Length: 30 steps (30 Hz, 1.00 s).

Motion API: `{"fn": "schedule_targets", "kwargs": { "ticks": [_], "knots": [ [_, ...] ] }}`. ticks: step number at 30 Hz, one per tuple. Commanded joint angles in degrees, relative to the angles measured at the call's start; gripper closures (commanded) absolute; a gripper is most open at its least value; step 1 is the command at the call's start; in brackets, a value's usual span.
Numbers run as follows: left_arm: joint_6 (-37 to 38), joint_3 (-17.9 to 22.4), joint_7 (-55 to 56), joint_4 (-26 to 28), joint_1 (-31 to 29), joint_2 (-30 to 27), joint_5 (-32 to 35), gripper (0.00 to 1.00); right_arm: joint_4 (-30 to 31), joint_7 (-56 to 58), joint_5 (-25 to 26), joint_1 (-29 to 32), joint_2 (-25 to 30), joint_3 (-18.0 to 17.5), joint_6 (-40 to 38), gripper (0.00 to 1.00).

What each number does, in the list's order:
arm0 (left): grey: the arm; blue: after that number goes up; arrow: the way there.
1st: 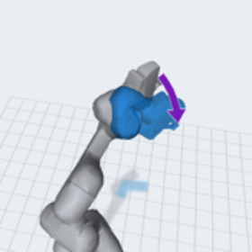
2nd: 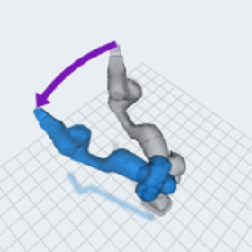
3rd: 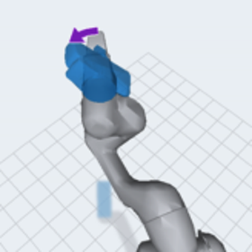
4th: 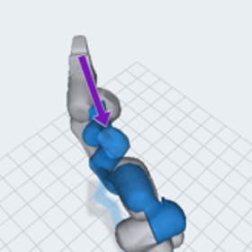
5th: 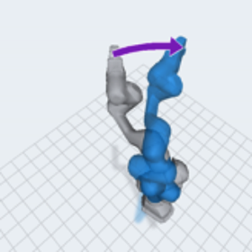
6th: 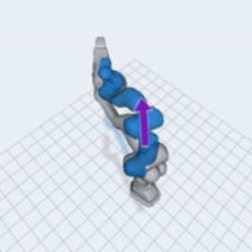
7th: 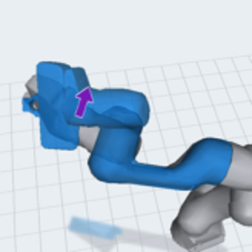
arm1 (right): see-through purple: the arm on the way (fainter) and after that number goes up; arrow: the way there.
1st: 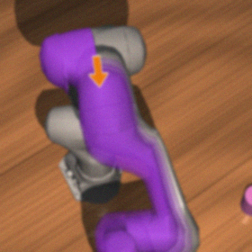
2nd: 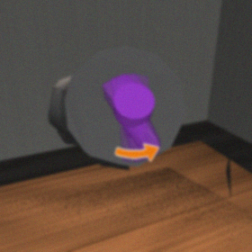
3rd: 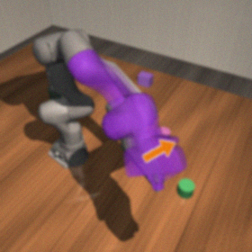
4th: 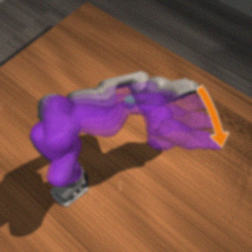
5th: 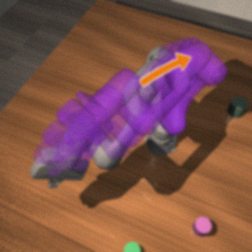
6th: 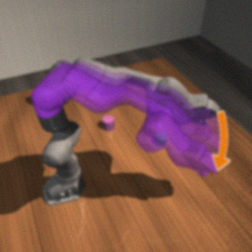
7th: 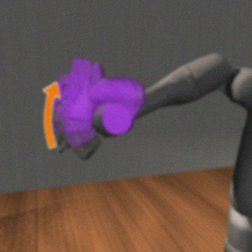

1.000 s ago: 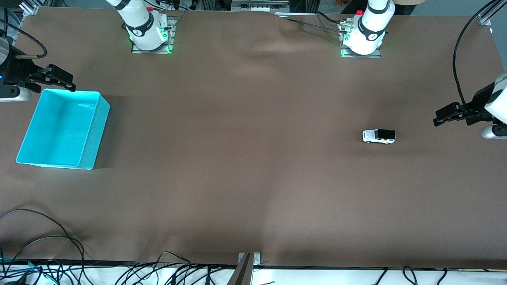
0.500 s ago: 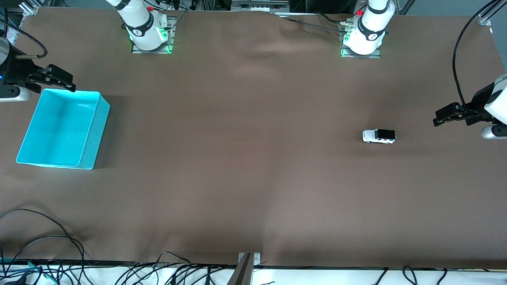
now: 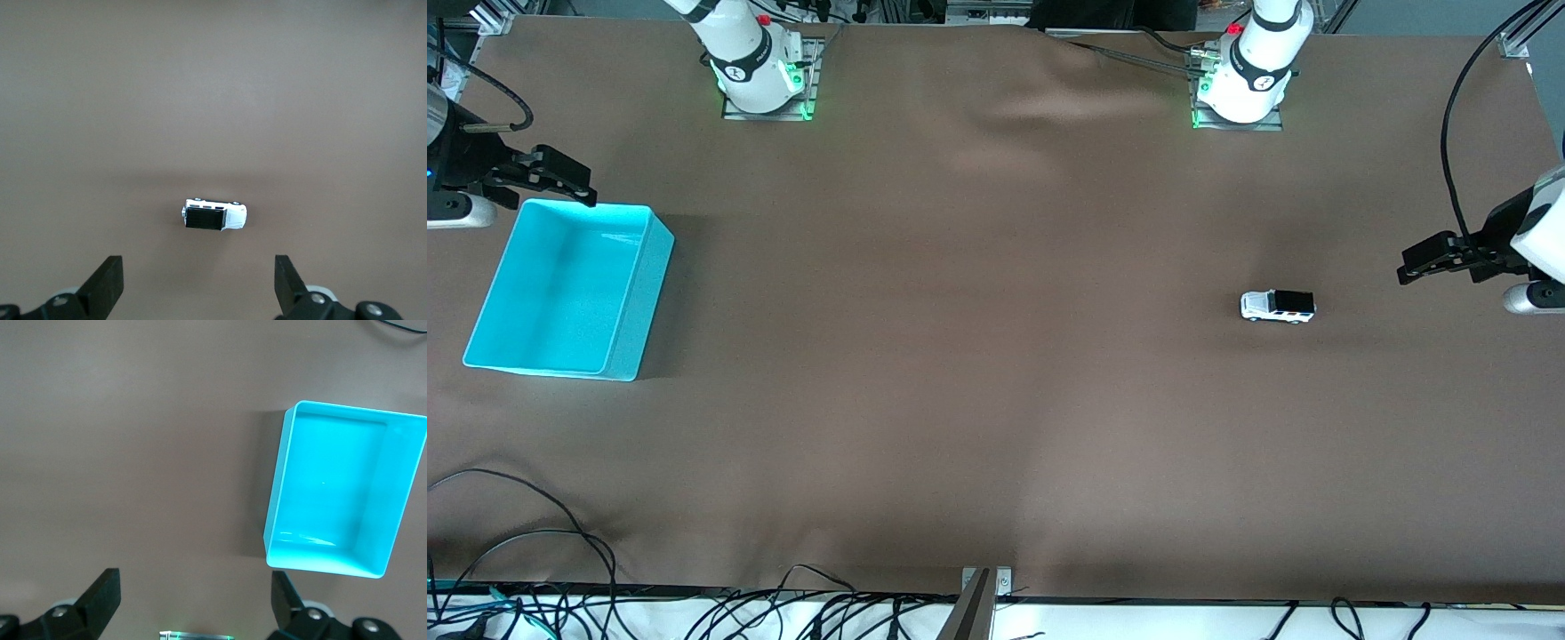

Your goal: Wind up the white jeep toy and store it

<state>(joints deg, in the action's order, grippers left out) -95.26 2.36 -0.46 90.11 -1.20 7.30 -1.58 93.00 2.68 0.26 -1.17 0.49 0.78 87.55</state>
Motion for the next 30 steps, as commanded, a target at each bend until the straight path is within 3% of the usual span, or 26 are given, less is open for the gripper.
{"fn": "schedule_targets", "kwargs": {
  "ticks": [1, 6, 20, 30],
  "knots": [
    [0.34, 0.54, -0.25, -0.37, 0.50, -0.09, -0.44, 0.00, -1.42, 0.30, -0.43, 0.03, -0.58, -0.08, -0.19, 0.00],
    [0.43, 0.71, 6.50, -0.11, 0.32, 1.05, -0.53, 0.00, -1.51, 0.30, -0.52, 0.03, -0.49, -0.08, -0.19, 0.00],
    [0.52, 0.45, 41.22, 0.59, 1.03, 4.30, -0.44, 0.00, -1.77, 0.30, -0.61, -0.06, -0.49, -0.08, -0.10, 0.00],
    [-0.27, 0.36, 63.90, 4.28, 1.03, 5.97, -0.62, 0.00, -1.77, 0.30, -0.61, 0.03, -0.58, -0.08, -0.10, 0.00]
  ]
}}
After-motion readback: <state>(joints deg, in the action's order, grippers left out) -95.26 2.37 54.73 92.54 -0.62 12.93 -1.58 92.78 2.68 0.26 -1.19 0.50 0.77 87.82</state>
